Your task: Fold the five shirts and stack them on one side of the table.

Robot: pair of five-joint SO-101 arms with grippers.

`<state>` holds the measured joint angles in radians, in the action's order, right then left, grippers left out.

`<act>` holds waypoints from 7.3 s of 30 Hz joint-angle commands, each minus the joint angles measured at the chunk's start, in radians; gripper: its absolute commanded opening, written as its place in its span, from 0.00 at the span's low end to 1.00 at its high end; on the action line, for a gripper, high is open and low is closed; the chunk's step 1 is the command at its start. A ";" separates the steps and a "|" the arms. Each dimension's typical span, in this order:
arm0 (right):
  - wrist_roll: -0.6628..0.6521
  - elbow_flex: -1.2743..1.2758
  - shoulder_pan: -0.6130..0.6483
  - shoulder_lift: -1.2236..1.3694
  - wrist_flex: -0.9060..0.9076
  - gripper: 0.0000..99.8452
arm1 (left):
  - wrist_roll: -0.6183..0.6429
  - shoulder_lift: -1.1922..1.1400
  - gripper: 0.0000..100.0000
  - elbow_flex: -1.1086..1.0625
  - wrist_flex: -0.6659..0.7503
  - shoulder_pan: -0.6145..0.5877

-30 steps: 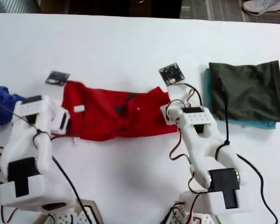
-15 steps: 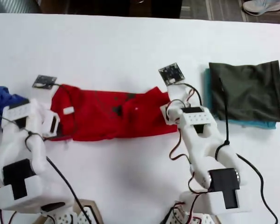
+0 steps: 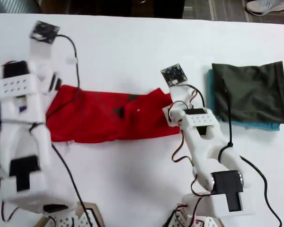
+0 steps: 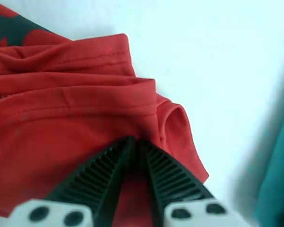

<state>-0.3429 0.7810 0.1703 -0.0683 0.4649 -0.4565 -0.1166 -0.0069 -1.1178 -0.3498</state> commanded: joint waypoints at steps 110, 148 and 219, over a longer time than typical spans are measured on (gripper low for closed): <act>0.308 0.511 -0.323 -0.728 -0.269 0.02 | 0.097 -0.410 0.02 1.055 -0.666 0.408; 0.201 0.540 -0.010 -0.720 -0.197 0.02 | -0.052 -0.491 0.23 0.547 -0.141 0.003; 0.210 0.535 -0.099 -0.730 -0.205 0.02 | -0.144 0.114 0.03 0.239 -0.465 0.230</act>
<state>-0.1327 1.3288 0.0783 -0.7940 0.2639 -0.6437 -0.0798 0.2279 -1.6533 -0.2225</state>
